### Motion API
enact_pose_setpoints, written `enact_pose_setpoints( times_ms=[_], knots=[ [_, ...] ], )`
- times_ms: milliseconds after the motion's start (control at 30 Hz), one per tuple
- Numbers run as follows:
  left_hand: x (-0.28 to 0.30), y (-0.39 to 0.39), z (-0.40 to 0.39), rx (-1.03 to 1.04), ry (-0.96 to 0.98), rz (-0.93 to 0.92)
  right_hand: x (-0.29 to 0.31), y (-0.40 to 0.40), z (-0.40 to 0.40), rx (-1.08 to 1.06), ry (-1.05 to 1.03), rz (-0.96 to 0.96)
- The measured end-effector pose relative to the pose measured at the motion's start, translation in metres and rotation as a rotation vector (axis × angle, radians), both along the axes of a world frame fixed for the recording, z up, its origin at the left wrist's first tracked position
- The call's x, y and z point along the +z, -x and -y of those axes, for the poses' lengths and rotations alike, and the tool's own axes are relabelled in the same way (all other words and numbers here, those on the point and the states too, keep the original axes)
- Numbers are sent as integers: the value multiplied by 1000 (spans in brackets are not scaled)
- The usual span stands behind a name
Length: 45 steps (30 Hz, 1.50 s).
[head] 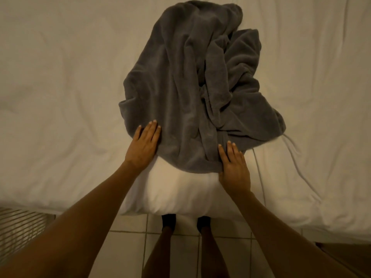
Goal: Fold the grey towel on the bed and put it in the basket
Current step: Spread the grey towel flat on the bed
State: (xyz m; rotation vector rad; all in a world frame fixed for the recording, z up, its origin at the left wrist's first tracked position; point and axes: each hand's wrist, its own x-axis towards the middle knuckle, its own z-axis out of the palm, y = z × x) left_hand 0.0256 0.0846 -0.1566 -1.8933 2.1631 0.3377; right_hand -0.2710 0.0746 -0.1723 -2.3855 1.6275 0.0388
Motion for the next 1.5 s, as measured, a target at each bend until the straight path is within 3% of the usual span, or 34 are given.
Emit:
enact_pose_setpoints(
  times_ms=[200,367,467,600,933,1167,1500],
  knots=[
    [-4,-15,22,156,-4,18,-6,19,7,-35,-137,-15],
    [2,-16,38,132,-53,96,-6,19,31,45,-81,-127],
    [6,-21,42,146,-60,137,0,10,38,-73,-19,-33],
    [18,-27,45,182,-30,20,16,4,38,-220,81,51],
    [120,-38,46,294,204,3,128,28,69,-266,95,-232],
    [200,-42,53,276,245,150,231,20,105,-275,153,-344],
    [270,-60,82,362,258,263,281,35,116,-283,147,-454]
  ],
)
